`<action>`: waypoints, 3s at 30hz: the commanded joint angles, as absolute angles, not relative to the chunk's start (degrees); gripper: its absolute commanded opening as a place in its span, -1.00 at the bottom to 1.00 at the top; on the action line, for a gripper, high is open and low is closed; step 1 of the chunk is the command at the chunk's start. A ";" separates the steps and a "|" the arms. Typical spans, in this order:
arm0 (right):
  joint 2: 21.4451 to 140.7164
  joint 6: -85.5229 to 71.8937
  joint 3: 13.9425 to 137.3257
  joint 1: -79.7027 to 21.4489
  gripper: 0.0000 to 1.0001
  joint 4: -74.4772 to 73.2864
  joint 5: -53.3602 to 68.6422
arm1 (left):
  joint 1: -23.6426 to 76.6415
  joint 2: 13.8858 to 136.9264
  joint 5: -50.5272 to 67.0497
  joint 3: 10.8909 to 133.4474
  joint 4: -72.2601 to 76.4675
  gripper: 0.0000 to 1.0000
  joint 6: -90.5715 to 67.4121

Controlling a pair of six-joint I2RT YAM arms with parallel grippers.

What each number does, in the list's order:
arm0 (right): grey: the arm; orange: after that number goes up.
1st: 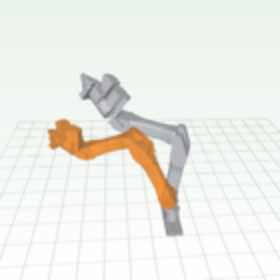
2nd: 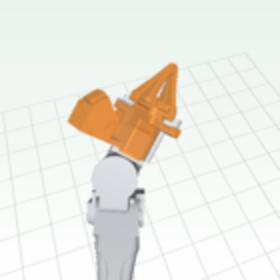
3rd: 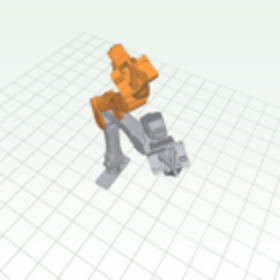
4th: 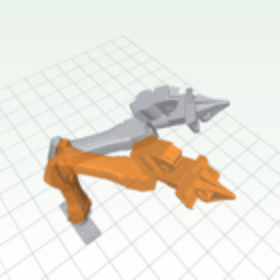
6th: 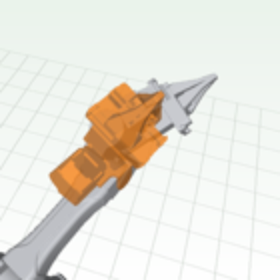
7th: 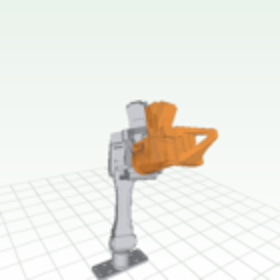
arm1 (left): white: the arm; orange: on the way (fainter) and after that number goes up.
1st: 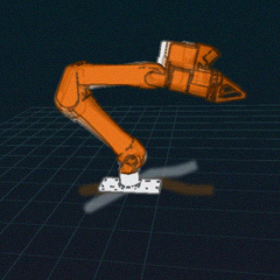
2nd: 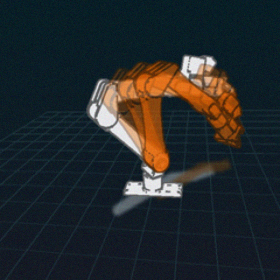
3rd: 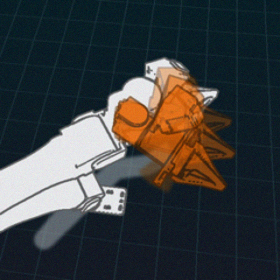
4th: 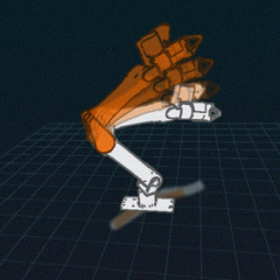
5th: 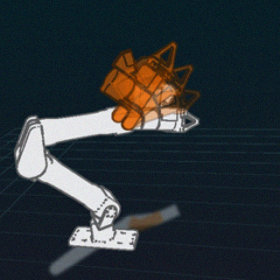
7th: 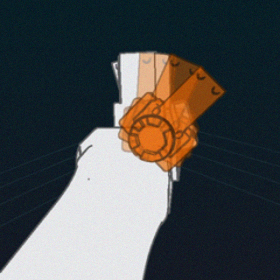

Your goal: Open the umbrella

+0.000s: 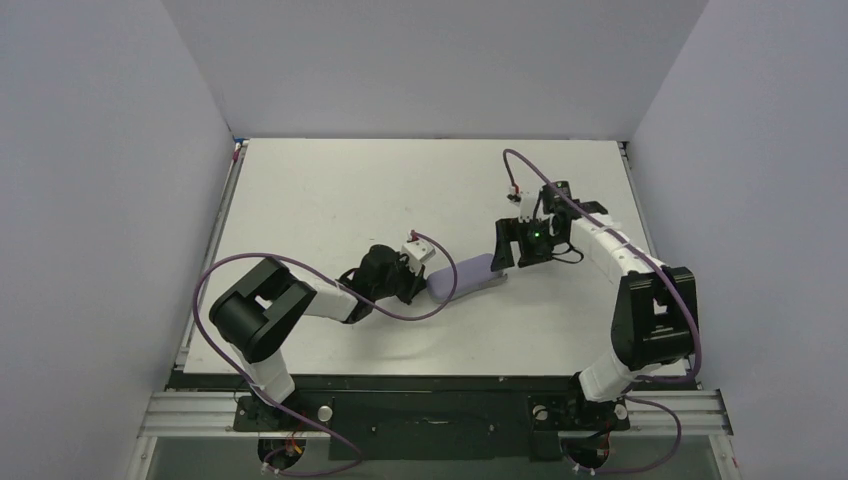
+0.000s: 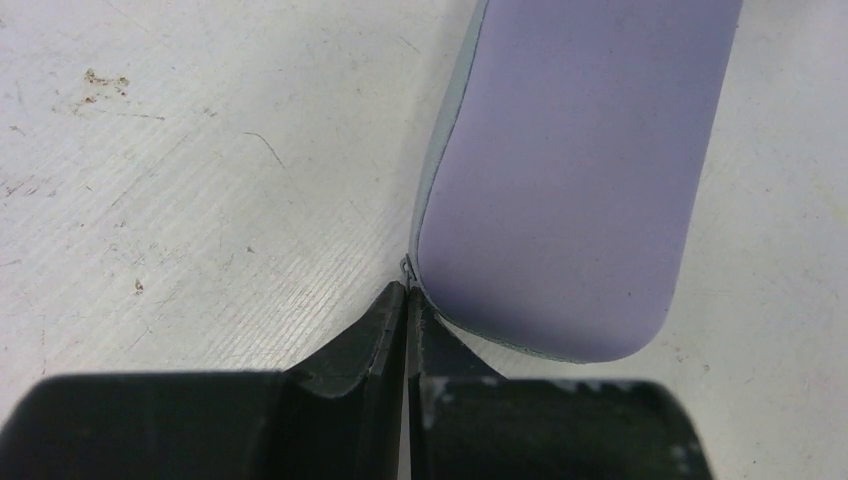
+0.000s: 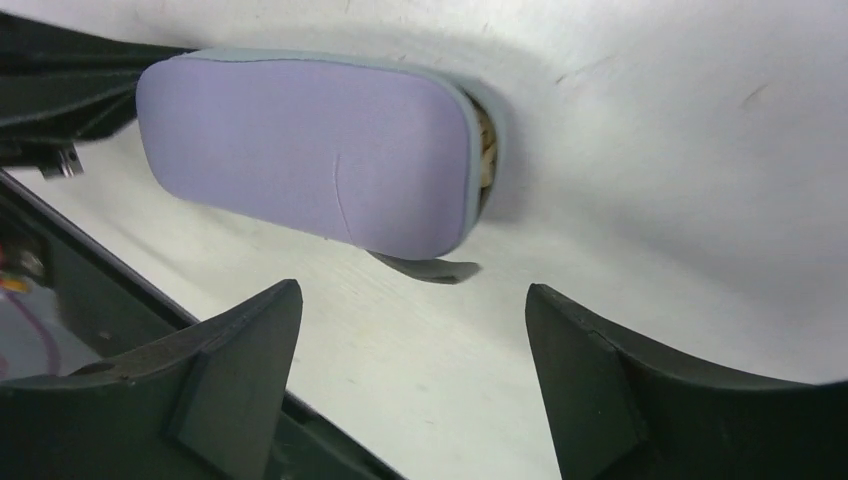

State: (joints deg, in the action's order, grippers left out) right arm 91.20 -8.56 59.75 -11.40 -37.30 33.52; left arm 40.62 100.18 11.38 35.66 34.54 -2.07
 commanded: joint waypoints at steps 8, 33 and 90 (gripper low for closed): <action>87.75 61.25 68.19 -10.38 0.60 -51.17 42.68 | 39.25 101.84 17.65 37.92 34.19 -1.00 1.33; 100.21 65.59 72.26 -23.57 0.41 -45.71 32.75 | 39.16 100.43 20.50 37.07 33.96 -1.00 3.48; 101.76 80.74 67.77 -21.59 -0.64 -63.76 30.32 | 41.75 85.06 18.71 24.65 34.78 0.17 13.59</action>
